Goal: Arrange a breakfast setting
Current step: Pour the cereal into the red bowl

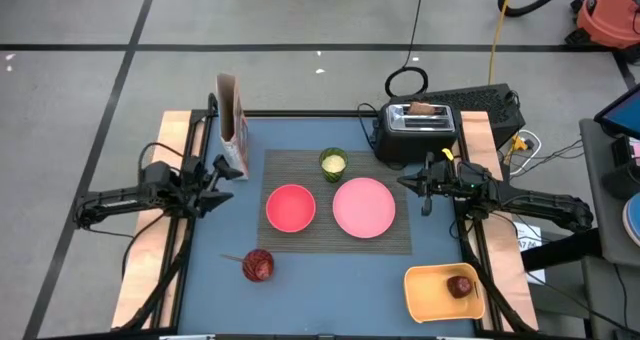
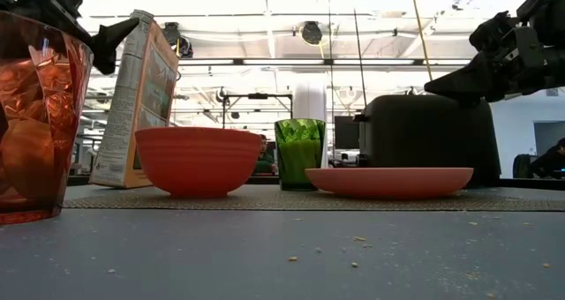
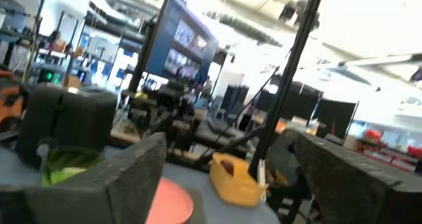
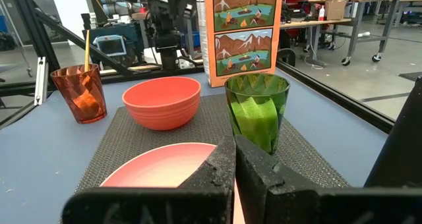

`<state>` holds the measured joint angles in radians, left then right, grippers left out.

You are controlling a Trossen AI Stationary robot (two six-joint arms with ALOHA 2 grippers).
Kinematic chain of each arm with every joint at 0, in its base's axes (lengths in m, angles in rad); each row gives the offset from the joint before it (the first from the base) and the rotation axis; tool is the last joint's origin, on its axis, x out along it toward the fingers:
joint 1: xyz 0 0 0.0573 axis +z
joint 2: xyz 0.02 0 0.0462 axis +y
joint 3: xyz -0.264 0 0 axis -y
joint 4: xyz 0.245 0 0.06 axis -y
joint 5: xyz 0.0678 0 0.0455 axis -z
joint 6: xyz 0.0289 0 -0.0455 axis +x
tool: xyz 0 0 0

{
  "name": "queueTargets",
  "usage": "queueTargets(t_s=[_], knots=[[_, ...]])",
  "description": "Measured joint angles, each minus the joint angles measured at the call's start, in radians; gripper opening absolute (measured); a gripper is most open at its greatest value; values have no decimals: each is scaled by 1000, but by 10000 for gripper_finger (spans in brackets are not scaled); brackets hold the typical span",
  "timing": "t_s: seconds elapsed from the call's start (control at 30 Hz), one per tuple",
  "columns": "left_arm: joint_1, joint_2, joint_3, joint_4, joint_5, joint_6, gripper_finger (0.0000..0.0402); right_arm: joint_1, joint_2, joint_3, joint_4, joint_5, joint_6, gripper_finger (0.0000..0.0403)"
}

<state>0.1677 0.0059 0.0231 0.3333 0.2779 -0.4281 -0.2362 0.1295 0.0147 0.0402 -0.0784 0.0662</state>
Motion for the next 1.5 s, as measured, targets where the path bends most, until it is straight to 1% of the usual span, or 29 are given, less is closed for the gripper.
queueTargets(t_s=[0.07, 0.17, 0.37, 0.47, 0.63, 0.7, 0.77, 0.87, 1.0, 1.2, 1.3, 1.4, 1.5], knots=[[0, 0, 0, 61, 0, -4, 371, 0, 0, 0, 0, 0, 0, 0], [0, 0, 0, 150, -1, 12, 378, 0, 0, 0, 0, 0, 0, 0], [0, 0, 1, 281, -63, 74, 379, 0, 0, 0, 0, 0, 0, 0], [0, 1, 28, 272, -63, 83, 379, 0, 0, 0, 0, 0, 0, 0], [0, 27, 123, 211, -63, 152, 379, 0, 0, 0, 0, 0, 0, 0], [0, 47, 181, 153, -73, 188, 379, 0, 0, 0, 0, 0, 0, 0], [0, 72, 240, 56, -101, 219, 379, 0, 0, 0, 0, 0, 0, 0], [0, 124, 331, -116, -159, 260, 379, 0, 0, 0, 0, 0, 0, 0], [0, 187, 483, -345, -237, 310, 379, 0, 0, 0, 0, 0, 0, 0], [0, 257, 678, -620, -366, 355, 379, 0, 0, 0, 0, 0, 0, 0], [0, 274, 732, -759, -450, 354, 379, 0, 0, 0, 0, 0, 0, 0], [0, 282, 748, -880, -533, 322, 379, 0, 0, 0, 0, 0, 0, 0], [0, 282, 748, -981, -576, 283, 379, 0, 0, 0, 0, 0, 0, 0]])
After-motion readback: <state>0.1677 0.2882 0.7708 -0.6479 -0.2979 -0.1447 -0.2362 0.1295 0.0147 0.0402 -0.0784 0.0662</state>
